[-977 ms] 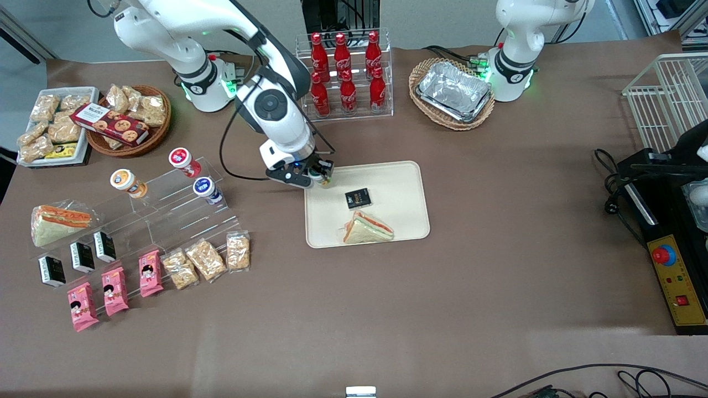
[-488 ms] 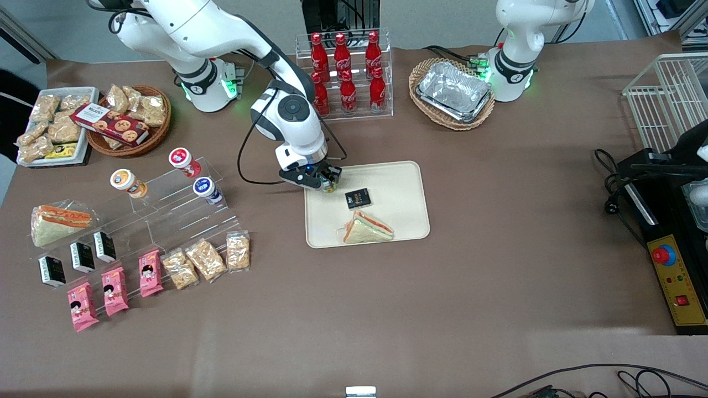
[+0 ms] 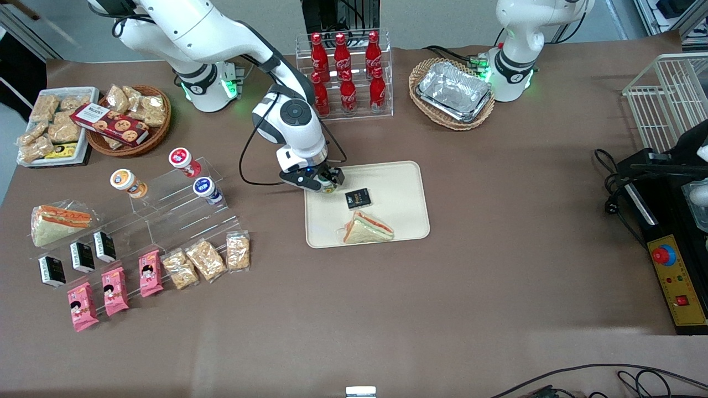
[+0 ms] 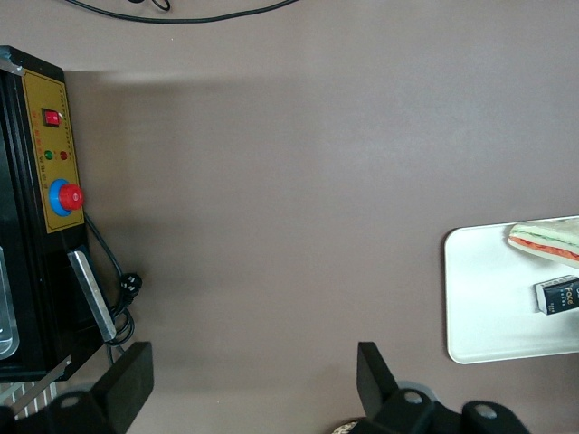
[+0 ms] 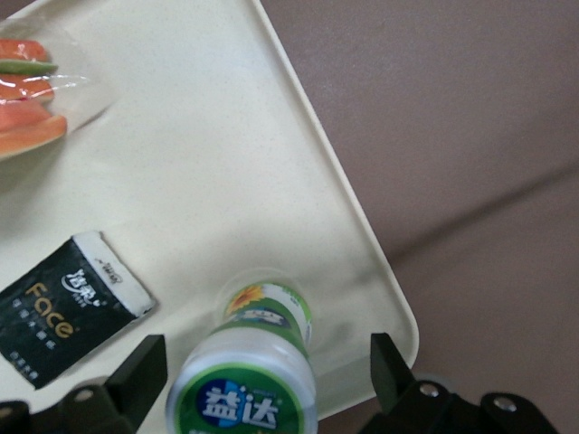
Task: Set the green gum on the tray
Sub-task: 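Lower the gum bottle onto the tray beside the black card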
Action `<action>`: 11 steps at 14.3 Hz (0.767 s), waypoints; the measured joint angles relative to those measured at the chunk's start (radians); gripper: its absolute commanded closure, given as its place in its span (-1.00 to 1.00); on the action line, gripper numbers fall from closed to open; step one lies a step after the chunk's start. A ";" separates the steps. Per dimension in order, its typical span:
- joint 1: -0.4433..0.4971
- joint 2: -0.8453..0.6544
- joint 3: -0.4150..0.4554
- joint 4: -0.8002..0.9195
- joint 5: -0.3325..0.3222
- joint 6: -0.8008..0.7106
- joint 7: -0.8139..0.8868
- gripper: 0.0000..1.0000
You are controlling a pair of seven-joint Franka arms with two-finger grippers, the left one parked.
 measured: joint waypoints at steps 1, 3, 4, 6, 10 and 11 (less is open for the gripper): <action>0.000 0.000 0.000 0.000 0.000 0.001 0.000 -1.00; -0.002 0.000 0.000 0.005 -0.001 0.004 0.000 -1.00; -0.004 -0.002 -0.001 0.011 -0.002 0.004 0.000 -1.00; -0.010 -0.017 -0.002 0.023 -0.007 0.002 -0.010 -1.00; -0.015 -0.097 -0.004 0.091 -0.008 -0.189 -0.106 -1.00; -0.015 -0.119 -0.005 0.121 0.004 -0.249 -0.134 -1.00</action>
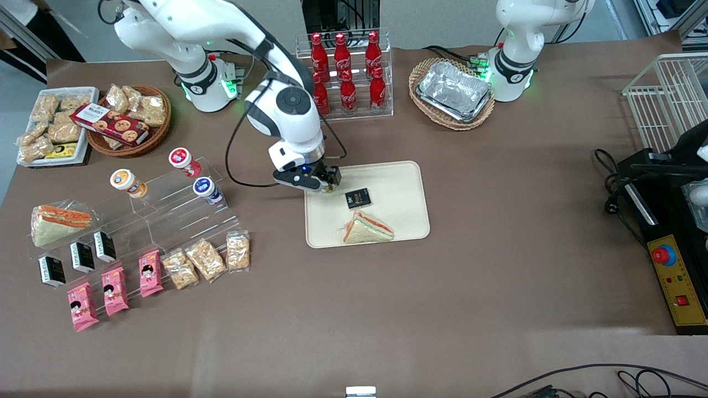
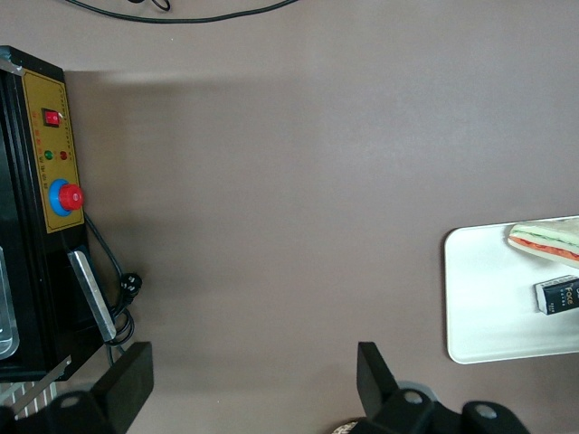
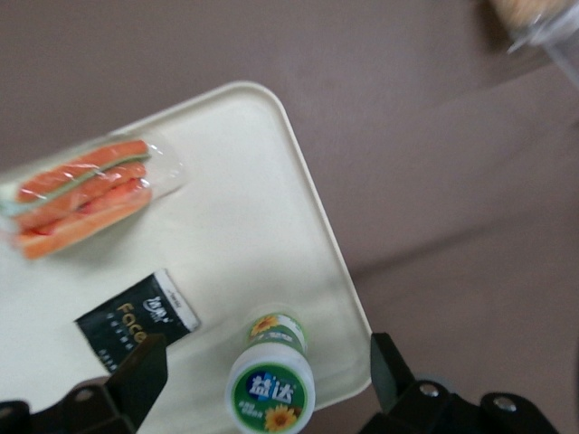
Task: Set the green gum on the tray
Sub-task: 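Lower the gum bottle onto the tray beside the black card, then open the right gripper and withdraw it back toward the stand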
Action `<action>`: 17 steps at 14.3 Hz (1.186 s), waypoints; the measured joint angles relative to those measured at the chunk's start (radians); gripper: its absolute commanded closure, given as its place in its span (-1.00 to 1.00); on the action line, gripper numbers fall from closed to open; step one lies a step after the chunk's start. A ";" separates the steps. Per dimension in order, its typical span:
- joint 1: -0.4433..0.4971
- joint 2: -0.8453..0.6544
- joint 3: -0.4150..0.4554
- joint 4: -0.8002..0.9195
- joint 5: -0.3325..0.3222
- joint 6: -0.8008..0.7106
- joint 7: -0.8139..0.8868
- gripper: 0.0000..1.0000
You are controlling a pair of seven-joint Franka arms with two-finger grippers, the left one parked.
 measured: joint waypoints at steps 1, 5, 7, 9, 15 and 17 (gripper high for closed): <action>-0.003 -0.020 0.000 0.036 0.027 -0.059 -0.038 -1.00; -0.100 -0.079 -0.002 0.229 0.134 -0.311 -0.311 -1.00; -0.184 -0.098 -0.004 0.341 0.165 -0.446 -0.484 -1.00; -0.271 -0.107 -0.008 0.446 0.177 -0.558 -0.693 -1.00; -0.344 -0.178 -0.199 0.524 0.183 -0.644 -1.120 -1.00; -0.349 -0.183 -0.305 0.524 0.215 -0.646 -1.233 -1.00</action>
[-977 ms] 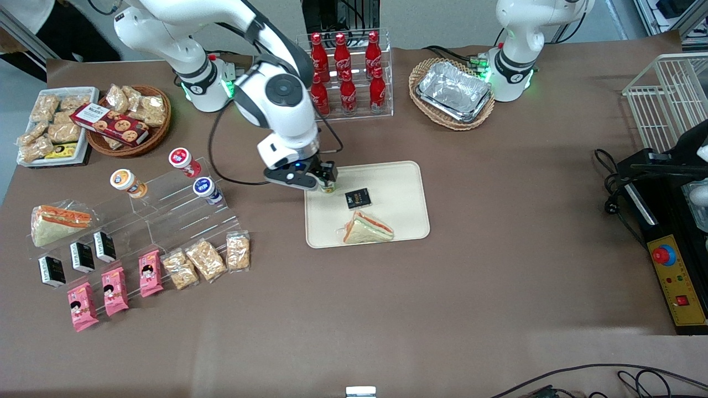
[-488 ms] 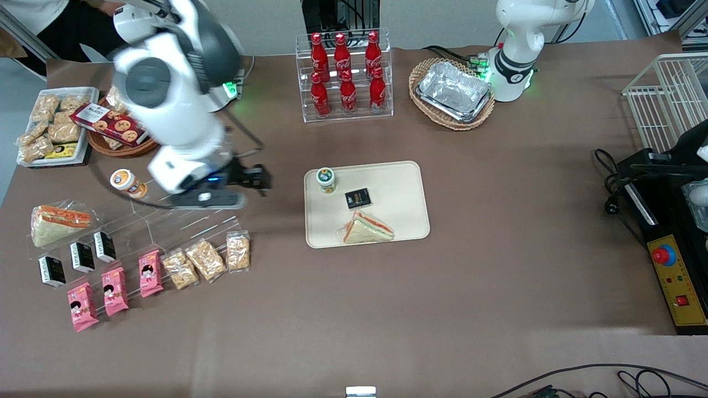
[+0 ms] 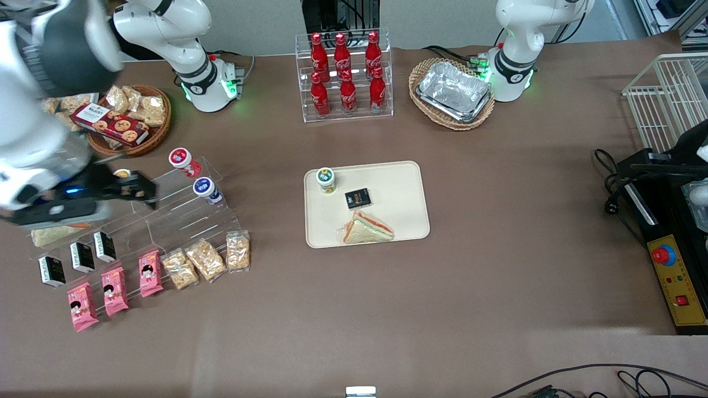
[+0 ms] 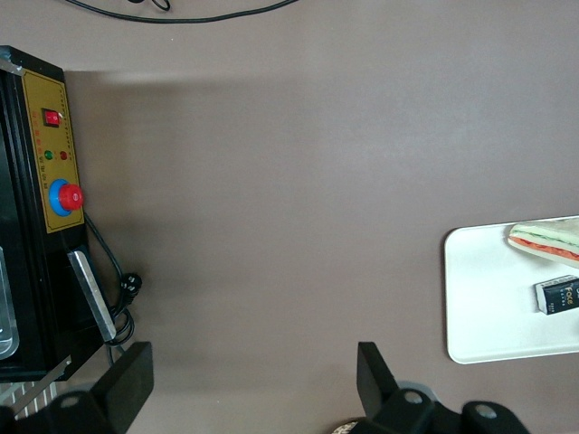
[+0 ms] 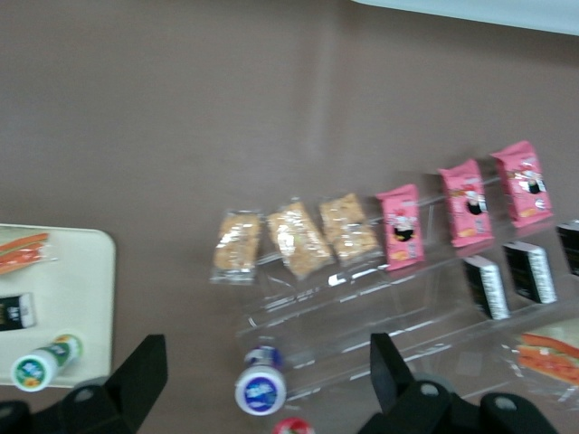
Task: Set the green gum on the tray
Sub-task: 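Open the right gripper and withdraw it back toward the stand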
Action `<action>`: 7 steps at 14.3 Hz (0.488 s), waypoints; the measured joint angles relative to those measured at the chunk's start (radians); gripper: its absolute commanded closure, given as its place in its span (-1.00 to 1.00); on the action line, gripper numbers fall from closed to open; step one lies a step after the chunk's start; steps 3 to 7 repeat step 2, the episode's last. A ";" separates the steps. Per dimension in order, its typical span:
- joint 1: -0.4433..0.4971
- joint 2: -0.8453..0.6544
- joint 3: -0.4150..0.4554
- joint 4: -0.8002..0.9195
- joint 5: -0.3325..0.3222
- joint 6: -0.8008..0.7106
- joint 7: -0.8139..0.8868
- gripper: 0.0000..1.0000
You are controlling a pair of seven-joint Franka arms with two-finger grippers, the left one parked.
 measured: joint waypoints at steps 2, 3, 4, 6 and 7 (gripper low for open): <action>-0.013 0.000 -0.060 0.000 0.033 -0.026 -0.037 -1.00; -0.013 0.000 -0.060 0.000 0.033 -0.026 -0.037 -1.00; -0.013 0.000 -0.060 0.000 0.033 -0.026 -0.037 -1.00; -0.013 0.000 -0.060 0.000 0.033 -0.026 -0.037 -1.00; -0.013 0.000 -0.060 0.000 0.033 -0.026 -0.037 -1.00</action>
